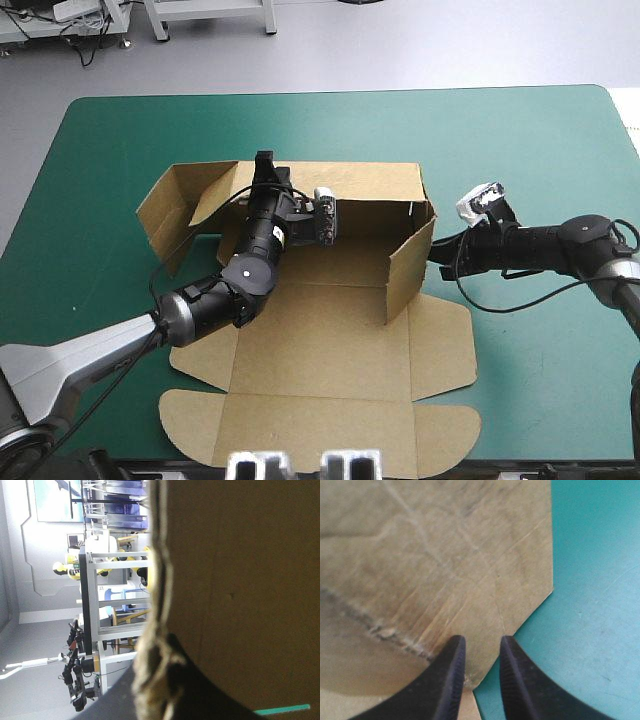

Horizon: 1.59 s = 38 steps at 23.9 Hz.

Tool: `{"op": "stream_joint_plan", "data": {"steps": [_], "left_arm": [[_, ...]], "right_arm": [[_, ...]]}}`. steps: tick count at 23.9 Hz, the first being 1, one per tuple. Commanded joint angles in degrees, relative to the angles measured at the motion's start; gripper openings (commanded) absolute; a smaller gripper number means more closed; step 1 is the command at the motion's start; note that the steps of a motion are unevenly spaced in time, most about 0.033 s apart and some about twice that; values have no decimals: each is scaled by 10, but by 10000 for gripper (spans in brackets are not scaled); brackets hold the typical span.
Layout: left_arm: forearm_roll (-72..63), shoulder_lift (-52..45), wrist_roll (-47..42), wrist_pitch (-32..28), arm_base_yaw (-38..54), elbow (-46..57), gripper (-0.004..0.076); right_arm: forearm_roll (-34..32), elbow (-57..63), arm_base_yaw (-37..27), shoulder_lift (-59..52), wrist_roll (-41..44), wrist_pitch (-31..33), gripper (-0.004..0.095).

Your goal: Fold the box

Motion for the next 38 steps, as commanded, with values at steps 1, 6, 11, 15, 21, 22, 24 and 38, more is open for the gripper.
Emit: {"op": "stream_joint_plan", "data": {"steps": [1,6,11,15,21,22,24,38], "left_arm": [[36,-25,-11,28,-2,-15,-11],[36,-25,-11,28,-2,-15,-11],[37,-25,-11,28,-2,-15,-11],[37,-26,-13,28,-2,-15,-11],[37,-26,-15,28,-2,-15,-11],[37,-26,-21,28,-2,-15,-11],[37,-26,-22,26,-2,-15,-11],[38,-29,-24,-4,-2,-15,-11]], "right_arm": [[2,-11,0,-36,-7,26,366],[-26,-11,0,-59,-7,51,382],[5,-11,0,-64,-17,9,442],[90,-11,28,-40,-101,1,445],[128,-11,60,-20,-106,-64,445],[142,-11,60,-19,-109,-69,445],[168,-11,60,-16,-114,-82,445],[323,-11,99,16,-296,-113,364]]}}
